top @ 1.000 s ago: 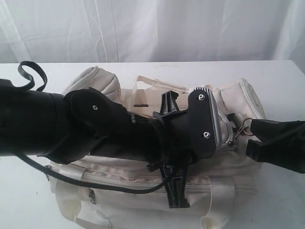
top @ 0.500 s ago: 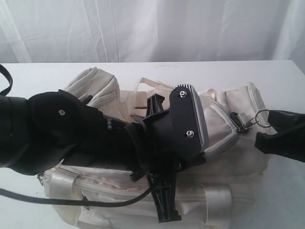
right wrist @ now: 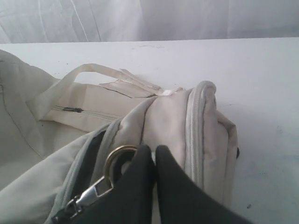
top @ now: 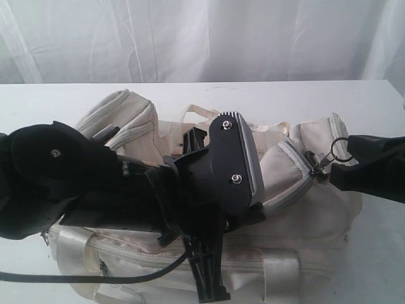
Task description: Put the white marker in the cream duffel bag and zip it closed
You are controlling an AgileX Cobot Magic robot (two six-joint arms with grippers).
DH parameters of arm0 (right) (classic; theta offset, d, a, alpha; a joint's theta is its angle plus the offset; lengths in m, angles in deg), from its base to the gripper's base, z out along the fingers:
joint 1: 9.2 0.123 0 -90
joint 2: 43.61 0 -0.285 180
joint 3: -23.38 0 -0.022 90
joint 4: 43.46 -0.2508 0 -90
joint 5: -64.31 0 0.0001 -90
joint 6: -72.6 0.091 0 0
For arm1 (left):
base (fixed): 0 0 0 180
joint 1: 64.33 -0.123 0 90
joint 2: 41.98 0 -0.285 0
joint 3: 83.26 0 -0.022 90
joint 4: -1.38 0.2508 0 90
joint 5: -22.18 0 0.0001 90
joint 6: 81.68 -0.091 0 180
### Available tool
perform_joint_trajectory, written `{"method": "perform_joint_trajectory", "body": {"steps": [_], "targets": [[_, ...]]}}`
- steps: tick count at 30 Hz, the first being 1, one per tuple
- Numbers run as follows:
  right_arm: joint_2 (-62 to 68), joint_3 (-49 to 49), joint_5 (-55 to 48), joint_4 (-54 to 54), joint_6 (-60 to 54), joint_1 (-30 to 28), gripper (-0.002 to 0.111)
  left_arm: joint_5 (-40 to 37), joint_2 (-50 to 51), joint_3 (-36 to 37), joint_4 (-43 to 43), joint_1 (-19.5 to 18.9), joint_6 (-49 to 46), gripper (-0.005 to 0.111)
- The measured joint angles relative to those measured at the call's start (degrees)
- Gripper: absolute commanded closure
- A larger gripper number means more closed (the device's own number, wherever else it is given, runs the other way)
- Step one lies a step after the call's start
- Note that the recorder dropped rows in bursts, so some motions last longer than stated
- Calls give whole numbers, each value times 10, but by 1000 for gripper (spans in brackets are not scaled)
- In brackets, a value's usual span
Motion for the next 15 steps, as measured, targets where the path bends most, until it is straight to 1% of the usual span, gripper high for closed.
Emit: {"method": "perform_joint_trajectory", "body": {"steps": [7, 15], "targets": [[32, 33, 8, 0, -17, 0, 108, -14, -1, 0, 0, 0, 11, 103], [38, 37, 18, 0, -19, 0, 108, -19, -1, 2, 0, 0, 15, 103]]}}
